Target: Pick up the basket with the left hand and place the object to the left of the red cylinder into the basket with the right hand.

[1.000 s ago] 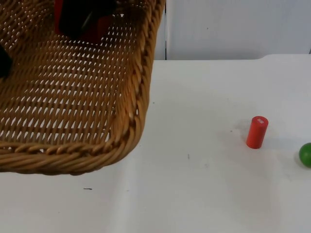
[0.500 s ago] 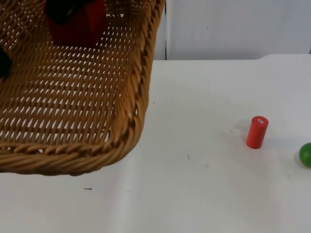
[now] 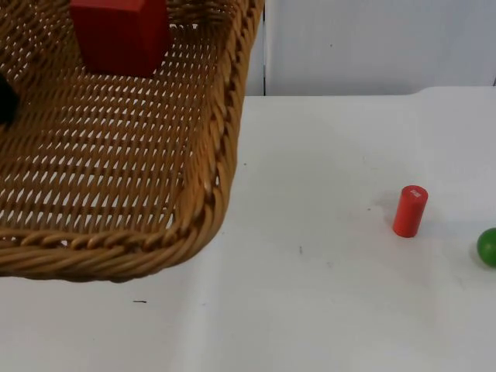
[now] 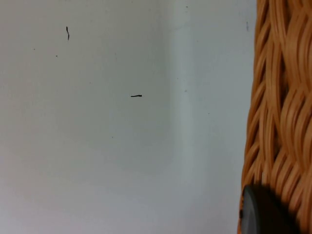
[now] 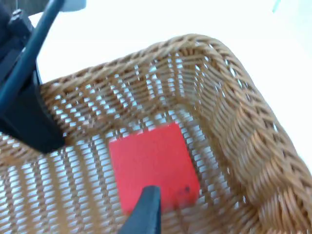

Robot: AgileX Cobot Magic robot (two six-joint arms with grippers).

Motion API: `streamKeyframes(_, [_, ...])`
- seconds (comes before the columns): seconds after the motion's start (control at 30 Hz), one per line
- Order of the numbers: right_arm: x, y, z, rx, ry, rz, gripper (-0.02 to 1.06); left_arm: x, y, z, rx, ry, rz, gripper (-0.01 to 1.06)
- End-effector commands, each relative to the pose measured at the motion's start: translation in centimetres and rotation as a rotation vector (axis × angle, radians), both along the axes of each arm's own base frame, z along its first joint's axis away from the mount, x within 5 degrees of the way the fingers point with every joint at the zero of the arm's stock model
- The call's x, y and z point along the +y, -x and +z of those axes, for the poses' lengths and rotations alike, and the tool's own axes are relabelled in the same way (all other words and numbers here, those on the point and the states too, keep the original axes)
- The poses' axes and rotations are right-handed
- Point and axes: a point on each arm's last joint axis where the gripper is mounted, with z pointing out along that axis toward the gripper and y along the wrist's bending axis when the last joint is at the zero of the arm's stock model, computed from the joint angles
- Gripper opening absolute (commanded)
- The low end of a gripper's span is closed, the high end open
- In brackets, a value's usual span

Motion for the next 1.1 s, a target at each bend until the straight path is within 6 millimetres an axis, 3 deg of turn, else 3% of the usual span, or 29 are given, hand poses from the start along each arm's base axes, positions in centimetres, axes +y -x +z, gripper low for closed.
streamKeyframes(0.0, [-1.9, 0.7, 0.4, -0.01, -0.028, -0.043, 0.85, -0.3, 0.1, 0.4, -0.015, 0.031, -0.004, 0.0])
streamKeyframes(0.2, [-4.8, 2.0, 0.9, -0.03, -0.062, -0.101, 0.84, -0.3, 0.1, 0.4, -0.015, 0.031, -0.004, 0.0])
streamKeyframes(0.33, [-6.7, 4.0, 2.1, -0.064, -0.084, -0.112, 0.84, -0.3, 0.1, 0.4, -0.022, 0.027, -0.011, 0.0])
streamKeyframes(0.6, [-8.5, 6.4, 4.4, -0.092, -0.109, -0.099, 0.84, -0.3, 0.1, 0.4, -0.029, 0.024, -0.02, 0.0])
streamKeyframes(1.07, [-10.0, 7.8, 2.5, -0.116, -0.14, -0.135, 0.84, -0.1, -0.2, 0.2, -0.044, 0.0, -0.019, 0.0])
